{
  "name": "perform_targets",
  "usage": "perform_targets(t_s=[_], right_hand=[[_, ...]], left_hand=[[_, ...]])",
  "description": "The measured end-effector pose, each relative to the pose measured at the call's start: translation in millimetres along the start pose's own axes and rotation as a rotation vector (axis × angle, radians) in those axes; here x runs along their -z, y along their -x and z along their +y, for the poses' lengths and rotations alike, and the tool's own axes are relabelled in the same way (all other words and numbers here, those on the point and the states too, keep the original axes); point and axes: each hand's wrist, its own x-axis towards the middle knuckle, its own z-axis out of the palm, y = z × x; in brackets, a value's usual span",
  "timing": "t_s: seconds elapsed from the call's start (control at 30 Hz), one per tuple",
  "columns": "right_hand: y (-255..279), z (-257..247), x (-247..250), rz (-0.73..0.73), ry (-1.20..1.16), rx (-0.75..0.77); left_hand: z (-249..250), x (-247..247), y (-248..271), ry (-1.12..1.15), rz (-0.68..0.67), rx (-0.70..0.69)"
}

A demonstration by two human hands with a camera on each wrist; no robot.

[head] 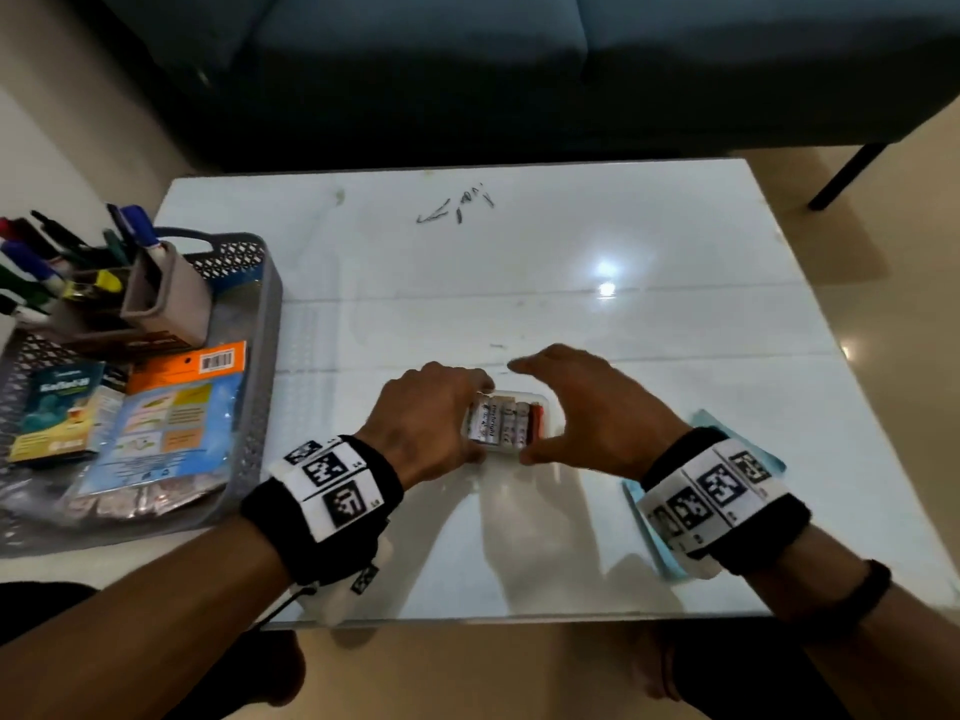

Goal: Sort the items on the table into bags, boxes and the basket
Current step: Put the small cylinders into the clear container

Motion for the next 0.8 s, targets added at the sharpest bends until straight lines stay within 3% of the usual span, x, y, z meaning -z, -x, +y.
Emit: perform_targets(t_s=[0.23,0.37,0.53,0.67,0.8], right_hand=[[-1,-38,-14,0.132,-0.12,0.122],[-16,-87,-8,0.11,-0.136,0.173],[-68,-171,10,0.043,0.066,0.244],[-127,-238,28,0.122,0.237,0.307],[-190,-269,32,0.145,0.206,0.216]], left_hand=[[-39,23,30,-0.025,0.023,-0.055],[-82,51,58,0.015,0.027,-0.025],[-142,90,87,0.096,0.131,0.035],[-190,121,89,0.155,0.282,0.115],[-220,134,86,0.21,0.349,0.244]])
